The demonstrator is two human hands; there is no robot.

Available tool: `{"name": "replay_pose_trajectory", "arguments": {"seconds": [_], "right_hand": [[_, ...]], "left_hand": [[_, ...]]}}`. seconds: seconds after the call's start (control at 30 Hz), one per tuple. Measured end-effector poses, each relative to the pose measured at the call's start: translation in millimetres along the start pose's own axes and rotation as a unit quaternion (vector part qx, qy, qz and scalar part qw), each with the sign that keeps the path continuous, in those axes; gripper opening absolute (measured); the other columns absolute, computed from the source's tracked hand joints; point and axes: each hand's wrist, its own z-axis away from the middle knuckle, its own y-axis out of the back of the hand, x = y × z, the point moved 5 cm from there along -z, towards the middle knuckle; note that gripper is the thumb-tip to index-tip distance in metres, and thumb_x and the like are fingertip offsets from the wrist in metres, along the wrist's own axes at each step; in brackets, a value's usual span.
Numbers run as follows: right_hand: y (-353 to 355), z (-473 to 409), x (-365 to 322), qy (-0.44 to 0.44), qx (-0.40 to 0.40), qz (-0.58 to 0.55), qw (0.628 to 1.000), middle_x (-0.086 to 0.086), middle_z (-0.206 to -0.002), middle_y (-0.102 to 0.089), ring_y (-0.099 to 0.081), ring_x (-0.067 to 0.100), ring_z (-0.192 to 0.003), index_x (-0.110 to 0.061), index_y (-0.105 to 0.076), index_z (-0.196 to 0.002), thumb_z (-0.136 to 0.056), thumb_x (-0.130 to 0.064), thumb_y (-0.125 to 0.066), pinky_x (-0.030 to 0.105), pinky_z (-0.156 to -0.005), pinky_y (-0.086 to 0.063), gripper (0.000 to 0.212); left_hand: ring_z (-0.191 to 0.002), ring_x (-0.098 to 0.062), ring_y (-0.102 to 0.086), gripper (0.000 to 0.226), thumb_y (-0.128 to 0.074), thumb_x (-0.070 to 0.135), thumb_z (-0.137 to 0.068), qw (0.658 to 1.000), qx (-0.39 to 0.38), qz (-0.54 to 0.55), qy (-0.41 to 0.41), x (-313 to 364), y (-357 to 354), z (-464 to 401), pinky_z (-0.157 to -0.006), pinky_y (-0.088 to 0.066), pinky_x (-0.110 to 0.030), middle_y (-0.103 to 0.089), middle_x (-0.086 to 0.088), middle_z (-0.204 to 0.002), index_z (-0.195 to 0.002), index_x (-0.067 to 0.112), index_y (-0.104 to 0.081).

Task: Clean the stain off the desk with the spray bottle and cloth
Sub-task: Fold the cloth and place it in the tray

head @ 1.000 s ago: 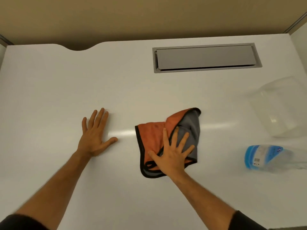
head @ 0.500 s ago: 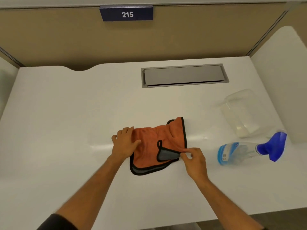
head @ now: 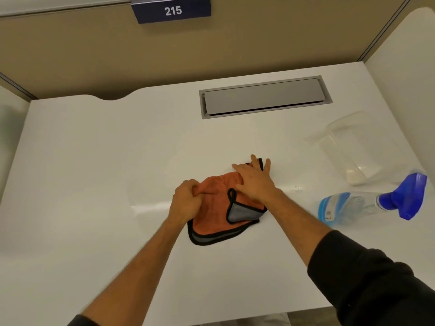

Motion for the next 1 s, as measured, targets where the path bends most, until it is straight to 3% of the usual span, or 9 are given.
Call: {"name": "replay_pose_trajectory", "arguments": {"seconds": [0.13, 0.23, 0.3, 0.37, 0.47, 0.57, 0.73, 0.83, 1.0], "right_hand": [[3.1, 6.5, -5.3, 0.02, 0.013, 0.006, 1.0, -0.001, -0.139, -0.053, -0.018, 0.033, -0.145, -0.039, -0.047, -0.135, -0.076, -0.054, -0.063, 0.073, -0.106, 0.013, 0.063], [16.2, 19.5, -11.6, 0.058, 0.031, -0.083, 0.994, -0.004, -0.142, -0.049, -0.013, 0.031, -0.146, -0.042, -0.045, -0.132, -0.073, -0.044, -0.069, 0.067, -0.11, 0.007, 0.064], [27.4, 28.3, -19.3, 0.069, 0.005, -0.136, 0.988, -0.002, -0.139, -0.053, -0.019, 0.029, -0.144, -0.039, -0.036, -0.137, -0.073, -0.036, -0.072, 0.058, -0.113, -0.006, 0.074], [42.3, 35.9, -28.3, 0.067, -0.02, -0.144, 0.987, -0.007, -0.113, -0.061, -0.042, 0.029, -0.126, -0.042, -0.037, -0.136, -0.073, -0.032, -0.073, 0.05, -0.105, -0.026, 0.073], [64.6, 46.4, -30.7, 0.031, -0.032, -0.136, 0.99, -0.005, -0.09, -0.06, -0.058, 0.025, -0.094, -0.038, -0.058, -0.104, -0.076, -0.039, -0.072, 0.046, -0.093, -0.044, 0.031], [73.9, 63.2, -23.3, 0.003, -0.057, -0.214, 0.975, -0.003, -0.095, -0.069, -0.062, 0.024, -0.089, -0.032, -0.067, -0.096, -0.078, -0.038, -0.074, 0.043, -0.094, -0.048, 0.02], [93.0, 90.9, -13.3, -0.018, -0.029, -0.3, 0.953, 0.0, -0.093, -0.071, -0.068, 0.026, -0.086, -0.03, -0.067, -0.091, -0.08, -0.02, -0.068, 0.034, -0.075, -0.056, 0.015], [96.3, 103.6, -7.0, -0.052, -0.025, -0.313, 0.948, 0.004, -0.101, -0.071, -0.07, 0.026, -0.085, -0.023, -0.064, -0.109, -0.088, -0.025, -0.06, 0.041, -0.083, -0.06, 0.022], [103.2, 125.6, -2.3, -0.12, -0.062, -0.404, 0.904, 0.005, -0.123, -0.062, -0.062, 0.028, -0.105, -0.018, -0.053, -0.131, -0.1, -0.042, -0.047, 0.044, -0.085, -0.056, 0.04]], "left_hand": [[-0.078, -0.005, -0.067, 0.033, -0.057, 0.003, -0.081, 0.997, -0.015, 0.018, -0.074, 27.3, 18.8, 18.4, -0.066, -0.053, -0.022, -0.071, 0.015, -0.081, -0.083, 0.035, -0.065], [-0.085, -0.006, -0.067, 0.035, -0.055, 0.0, -0.079, 0.986, -0.064, -0.003, -0.153, 63.3, 35.4, 34.7, -0.074, -0.056, -0.027, -0.072, 0.016, -0.086, -0.088, 0.031, -0.069], [-0.085, -0.008, -0.066, 0.035, -0.055, -0.001, -0.081, 0.975, -0.1, -0.024, -0.197, 91.7, 47.7, 46.4, -0.077, -0.055, -0.03, -0.071, 0.015, -0.086, -0.089, 0.03, -0.069], [-0.086, -0.008, -0.066, 0.035, -0.056, -0.001, -0.084, 0.965, -0.113, -0.041, -0.232, 119.9, 63.8, 57.3, -0.078, -0.055, -0.029, -0.071, 0.016, -0.086, -0.089, 0.031, -0.071], [-0.09, -0.005, -0.068, 0.039, -0.059, -0.003, -0.086, 0.961, -0.092, -0.026, -0.261, 155.8, 94.8, 70.6, -0.078, -0.054, -0.016, -0.073, 0.017, -0.091, -0.094, 0.033, -0.072], [-0.093, 0.0, -0.066, 0.031, -0.067, 0.002, -0.089, 0.962, -0.025, 0.008, -0.271, 176.9, 128.2, 78.1, -0.073, -0.05, -0.005, -0.07, 0.02, -0.096, -0.103, 0.03, -0.069], [-0.086, 0.0, -0.067, 0.042, -0.077, 0.0, -0.081, 0.959, 0.053, 0.052, -0.274, 194.0, 170.4, 87.3, -0.07, -0.051, -0.009, -0.07, 0.018, -0.083, -0.109, 0.028, -0.064], [-0.097, -0.002, -0.064, 0.042, -0.075, 0.0, -0.082, 0.949, 0.096, 0.051, -0.295, 209.9, 190.2, 88.5, -0.076, -0.052, -0.017, -0.066, 0.018, -0.103, -0.108, 0.031, -0.065], [-0.069, -0.002, -0.063, 0.051, -0.071, 0.005, -0.089, 0.939, 0.12, 0.054, -0.317, 234.0, 200.0, 86.1, -0.073, -0.054, -0.021, -0.063, 0.021, -0.104, -0.119, 0.046, -0.064]]}}
